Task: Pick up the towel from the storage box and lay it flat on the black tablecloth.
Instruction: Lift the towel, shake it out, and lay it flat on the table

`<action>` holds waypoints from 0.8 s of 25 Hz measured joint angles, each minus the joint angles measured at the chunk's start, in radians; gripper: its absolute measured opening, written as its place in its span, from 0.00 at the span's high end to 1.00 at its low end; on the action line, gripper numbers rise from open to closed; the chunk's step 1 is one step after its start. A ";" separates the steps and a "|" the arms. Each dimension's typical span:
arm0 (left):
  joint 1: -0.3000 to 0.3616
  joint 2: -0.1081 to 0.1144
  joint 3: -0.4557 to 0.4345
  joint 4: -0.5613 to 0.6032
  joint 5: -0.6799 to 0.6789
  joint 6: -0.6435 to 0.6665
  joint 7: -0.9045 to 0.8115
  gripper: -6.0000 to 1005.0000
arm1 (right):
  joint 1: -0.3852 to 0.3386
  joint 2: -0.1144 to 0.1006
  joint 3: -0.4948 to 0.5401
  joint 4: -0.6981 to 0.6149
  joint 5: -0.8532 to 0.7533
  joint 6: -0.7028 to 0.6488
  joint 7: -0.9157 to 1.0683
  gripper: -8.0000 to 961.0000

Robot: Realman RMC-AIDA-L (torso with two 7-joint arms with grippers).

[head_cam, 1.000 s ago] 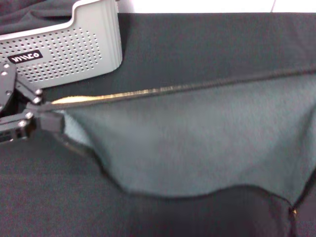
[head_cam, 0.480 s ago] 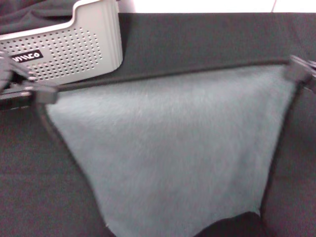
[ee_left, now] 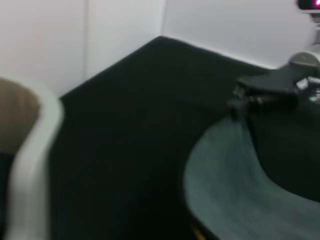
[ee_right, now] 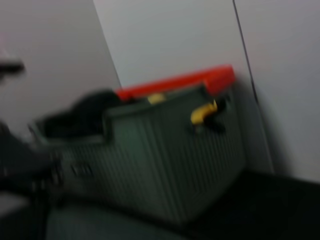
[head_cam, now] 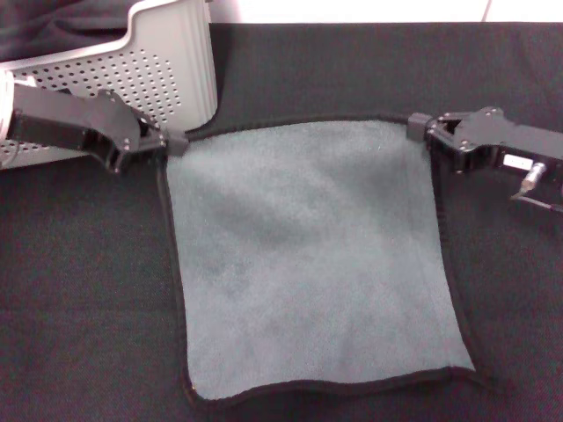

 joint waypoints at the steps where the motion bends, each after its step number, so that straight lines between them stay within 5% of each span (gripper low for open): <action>1: -0.001 -0.003 0.000 0.001 0.001 -0.026 -0.008 0.98 | 0.011 0.002 -0.001 0.000 -0.033 0.031 0.002 0.89; 20: -0.008 -0.057 0.077 0.008 0.031 -0.236 -0.028 0.98 | 0.090 0.003 -0.008 -0.026 -0.108 0.161 -0.008 0.85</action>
